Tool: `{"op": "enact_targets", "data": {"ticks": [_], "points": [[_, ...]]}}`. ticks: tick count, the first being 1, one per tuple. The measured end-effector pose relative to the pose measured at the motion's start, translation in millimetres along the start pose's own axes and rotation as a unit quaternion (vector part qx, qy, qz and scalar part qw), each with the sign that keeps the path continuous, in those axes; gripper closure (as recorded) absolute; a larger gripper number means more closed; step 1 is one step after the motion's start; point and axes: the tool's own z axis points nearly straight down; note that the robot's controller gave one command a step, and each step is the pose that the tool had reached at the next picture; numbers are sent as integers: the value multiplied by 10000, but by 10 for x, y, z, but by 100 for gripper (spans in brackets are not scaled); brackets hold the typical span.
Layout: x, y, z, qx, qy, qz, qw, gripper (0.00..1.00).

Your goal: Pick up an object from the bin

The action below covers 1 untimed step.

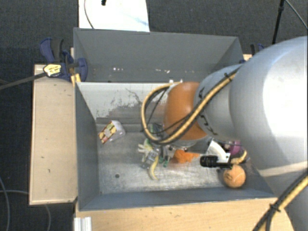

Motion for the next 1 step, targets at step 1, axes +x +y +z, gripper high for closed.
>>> {"op": "enact_targets", "data": {"ticks": [1], "points": [[7, -7, -34, 12, 12, -2, 10000, 100]]}}
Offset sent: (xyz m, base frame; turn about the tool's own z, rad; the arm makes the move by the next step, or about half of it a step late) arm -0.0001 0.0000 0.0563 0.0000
